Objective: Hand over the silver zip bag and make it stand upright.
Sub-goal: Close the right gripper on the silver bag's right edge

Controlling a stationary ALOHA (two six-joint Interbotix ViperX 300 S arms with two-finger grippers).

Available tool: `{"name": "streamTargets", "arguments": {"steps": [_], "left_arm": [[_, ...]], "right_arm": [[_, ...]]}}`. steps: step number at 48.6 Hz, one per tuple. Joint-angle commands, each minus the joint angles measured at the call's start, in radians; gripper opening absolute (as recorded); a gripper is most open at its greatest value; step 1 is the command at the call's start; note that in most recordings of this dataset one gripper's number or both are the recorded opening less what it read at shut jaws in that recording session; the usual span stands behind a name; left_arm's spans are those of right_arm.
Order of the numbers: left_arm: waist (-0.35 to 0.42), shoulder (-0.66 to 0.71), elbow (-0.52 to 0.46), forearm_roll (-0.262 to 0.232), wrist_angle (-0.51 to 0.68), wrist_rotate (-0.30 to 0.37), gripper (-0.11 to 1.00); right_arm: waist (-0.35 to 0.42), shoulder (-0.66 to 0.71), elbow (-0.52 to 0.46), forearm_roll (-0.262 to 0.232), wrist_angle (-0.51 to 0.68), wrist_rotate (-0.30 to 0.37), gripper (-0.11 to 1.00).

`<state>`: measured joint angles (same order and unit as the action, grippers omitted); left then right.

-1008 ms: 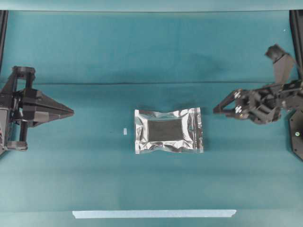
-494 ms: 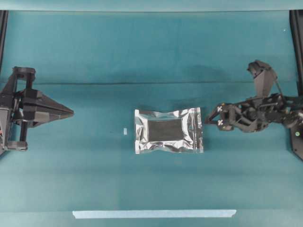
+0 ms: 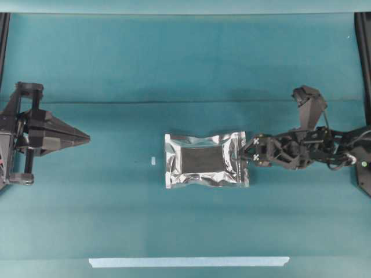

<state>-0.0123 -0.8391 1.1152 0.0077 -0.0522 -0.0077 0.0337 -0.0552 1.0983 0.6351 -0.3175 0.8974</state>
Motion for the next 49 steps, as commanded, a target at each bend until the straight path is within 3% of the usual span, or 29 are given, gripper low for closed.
{"name": "streamTargets", "arguments": {"steps": [1,18,49], "left_arm": [[0.002,0.003,-0.025,0.002,-0.003,0.000,-0.01],[0.002,-0.002,-0.025,0.002,0.011,-0.002,-0.01],[0.003,-0.002,-0.021,0.003,0.017,-0.002,-0.01]], "right_arm": [[0.006,0.031,-0.031,-0.002,-0.017,0.011,0.91],[0.034,0.126,-0.109,-0.003,-0.018,0.012,0.91],[0.107,0.121,-0.072,0.009,-0.037,0.080,0.90]]}}
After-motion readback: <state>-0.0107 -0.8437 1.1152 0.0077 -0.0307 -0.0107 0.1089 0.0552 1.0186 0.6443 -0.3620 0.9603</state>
